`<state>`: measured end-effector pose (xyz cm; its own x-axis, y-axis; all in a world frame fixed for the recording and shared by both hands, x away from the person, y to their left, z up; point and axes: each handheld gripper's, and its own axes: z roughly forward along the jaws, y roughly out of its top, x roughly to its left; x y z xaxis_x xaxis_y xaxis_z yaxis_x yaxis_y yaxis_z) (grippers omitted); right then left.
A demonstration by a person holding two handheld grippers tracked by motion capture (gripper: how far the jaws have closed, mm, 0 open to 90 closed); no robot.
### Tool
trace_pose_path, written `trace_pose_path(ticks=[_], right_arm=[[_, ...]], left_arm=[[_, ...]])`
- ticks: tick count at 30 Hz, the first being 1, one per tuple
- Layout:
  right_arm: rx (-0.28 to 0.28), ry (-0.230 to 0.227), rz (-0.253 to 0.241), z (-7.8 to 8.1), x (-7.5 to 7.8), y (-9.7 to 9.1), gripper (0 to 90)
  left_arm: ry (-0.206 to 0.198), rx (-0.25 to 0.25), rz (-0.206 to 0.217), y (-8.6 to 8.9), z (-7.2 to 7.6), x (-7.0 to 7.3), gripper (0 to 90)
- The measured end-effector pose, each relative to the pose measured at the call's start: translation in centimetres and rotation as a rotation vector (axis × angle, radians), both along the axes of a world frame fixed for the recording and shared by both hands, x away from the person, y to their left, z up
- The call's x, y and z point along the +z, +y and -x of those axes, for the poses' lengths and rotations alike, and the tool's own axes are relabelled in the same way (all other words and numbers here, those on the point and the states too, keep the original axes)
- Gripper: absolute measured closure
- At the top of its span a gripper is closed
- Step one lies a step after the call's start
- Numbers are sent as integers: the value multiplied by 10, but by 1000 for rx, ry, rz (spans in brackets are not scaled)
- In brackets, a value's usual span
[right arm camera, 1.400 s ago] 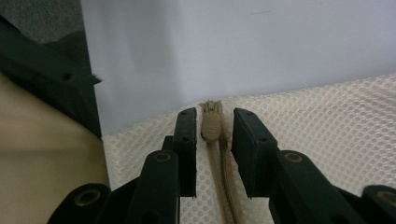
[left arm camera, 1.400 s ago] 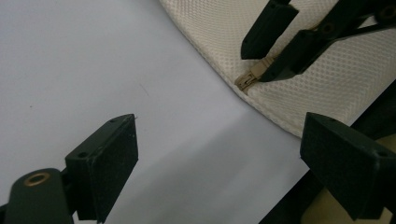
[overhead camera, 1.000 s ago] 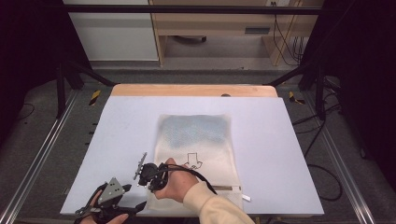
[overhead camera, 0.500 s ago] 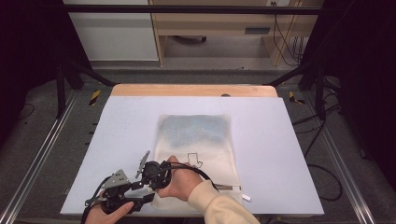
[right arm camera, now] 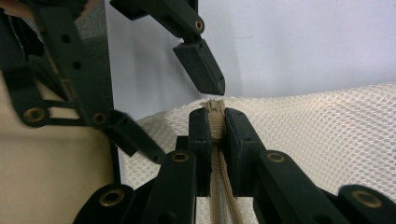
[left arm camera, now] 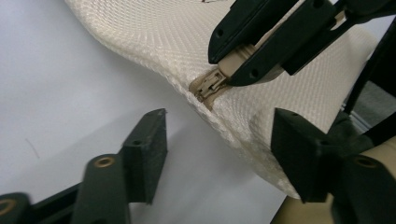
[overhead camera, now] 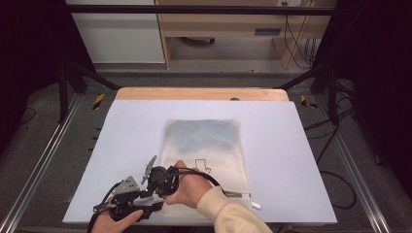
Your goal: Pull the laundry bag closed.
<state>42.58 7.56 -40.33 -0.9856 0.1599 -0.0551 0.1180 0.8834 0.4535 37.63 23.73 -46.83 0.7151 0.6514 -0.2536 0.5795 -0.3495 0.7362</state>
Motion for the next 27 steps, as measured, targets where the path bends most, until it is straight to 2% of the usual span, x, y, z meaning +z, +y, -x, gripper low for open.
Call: trace_pose_path(ticks=[1,3,5,8,9,10,14,18,24,27], right_arm=[[0,1,-1,0,1,-1,818],[-6,6,-4,0,2,-1,818],[3,2,-8,-1,2,-2,818],[-5,3,-11,-1,3,-2,818],[-5,3,-12,-1,3,-2,818],[-2,2,-10,-1,3,-3,818],[-16,12,-16,-1,3,-2,818],[-17,10,-16,-2,3,-2,818],[-13,5,-16,-2,3,-2,818],[-11,2,-12,-2,3,-2,818]], left_arm=[[4,-19,26,1,-1,0,405],[2,-28,35,2,-2,1,429],[16,-51,58,2,-5,0,486],[12,-71,62,0,-8,0,504],[26,-75,91,0,-9,-1,506],[35,-79,100,-1,-12,-2,510],[36,-92,86,-6,-18,-5,510],[40,-96,89,-10,-23,-8,517],[33,-94,69,-11,-26,-7,580],[40,-93,81,-10,-28,-8,617]])
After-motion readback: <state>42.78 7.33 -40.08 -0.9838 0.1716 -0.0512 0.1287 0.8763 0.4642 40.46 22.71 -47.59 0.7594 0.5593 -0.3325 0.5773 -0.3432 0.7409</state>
